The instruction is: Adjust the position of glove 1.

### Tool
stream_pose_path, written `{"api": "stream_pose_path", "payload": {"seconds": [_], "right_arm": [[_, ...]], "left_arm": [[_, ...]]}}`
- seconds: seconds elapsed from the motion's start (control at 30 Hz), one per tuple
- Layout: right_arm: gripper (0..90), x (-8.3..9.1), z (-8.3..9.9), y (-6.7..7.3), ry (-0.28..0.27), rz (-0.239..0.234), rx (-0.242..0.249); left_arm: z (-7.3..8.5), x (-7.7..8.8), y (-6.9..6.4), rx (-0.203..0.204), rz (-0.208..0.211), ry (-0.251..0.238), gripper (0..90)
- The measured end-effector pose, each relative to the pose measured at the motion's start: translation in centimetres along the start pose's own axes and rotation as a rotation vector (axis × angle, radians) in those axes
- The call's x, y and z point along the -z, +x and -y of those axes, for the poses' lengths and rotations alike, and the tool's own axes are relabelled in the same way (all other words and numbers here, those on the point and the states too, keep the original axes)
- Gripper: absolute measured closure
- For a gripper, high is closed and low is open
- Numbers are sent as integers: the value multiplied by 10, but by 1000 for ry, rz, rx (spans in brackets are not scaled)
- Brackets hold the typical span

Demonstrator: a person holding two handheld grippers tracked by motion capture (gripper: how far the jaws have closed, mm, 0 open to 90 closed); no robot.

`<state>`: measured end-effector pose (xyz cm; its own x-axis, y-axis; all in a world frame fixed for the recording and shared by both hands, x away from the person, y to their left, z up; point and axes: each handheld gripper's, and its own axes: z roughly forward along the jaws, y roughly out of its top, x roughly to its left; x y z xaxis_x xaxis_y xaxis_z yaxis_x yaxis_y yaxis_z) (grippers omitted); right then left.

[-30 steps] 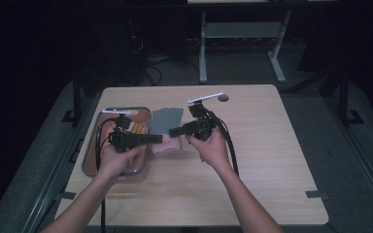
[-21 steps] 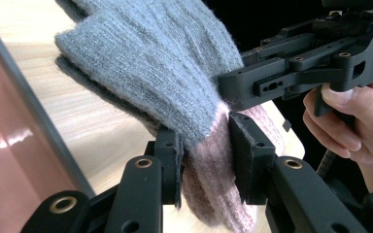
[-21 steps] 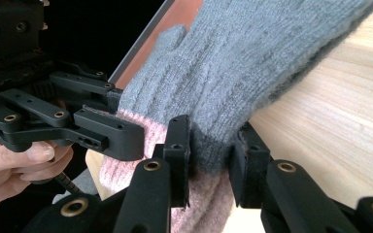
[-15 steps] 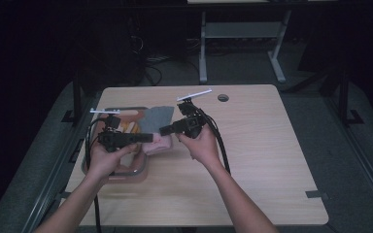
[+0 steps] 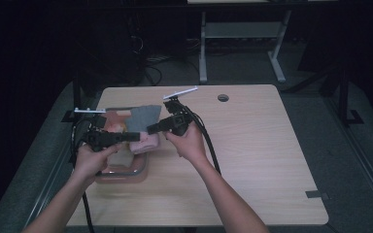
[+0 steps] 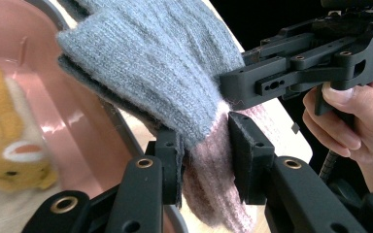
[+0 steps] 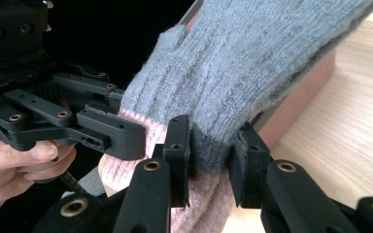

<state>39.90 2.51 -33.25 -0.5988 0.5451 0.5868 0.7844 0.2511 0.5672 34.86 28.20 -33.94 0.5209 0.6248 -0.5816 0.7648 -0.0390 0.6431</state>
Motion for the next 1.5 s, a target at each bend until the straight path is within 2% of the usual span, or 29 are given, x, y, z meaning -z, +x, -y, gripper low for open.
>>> {"api": "stream_pose_path", "payload": {"seconds": [0.2,0.23,0.63,0.77,0.9,1.13,1.33,1.5], "right_arm": [[716,-8,-5,8,4,6,12],[716,-10,-6,8,5,7,26],[709,-29,-9,10,15,-33,3],[707,-36,-10,9,21,-54,-2],[705,-44,-12,9,29,-57,-5],[704,-62,-12,7,41,-80,-21],[703,-77,-11,5,62,-92,-30],[697,-88,-9,3,86,-92,-33]], "left_arm": [[1,8,8,12,-2,-2,679],[1,9,9,10,-2,-1,680],[5,22,24,32,-10,-4,683],[6,26,28,41,-18,8,686],[8,29,35,44,-30,13,687],[11,35,45,71,-57,27,688],[14,37,52,62,-92,64,688],[18,39,59,66,-105,85,688]]}}
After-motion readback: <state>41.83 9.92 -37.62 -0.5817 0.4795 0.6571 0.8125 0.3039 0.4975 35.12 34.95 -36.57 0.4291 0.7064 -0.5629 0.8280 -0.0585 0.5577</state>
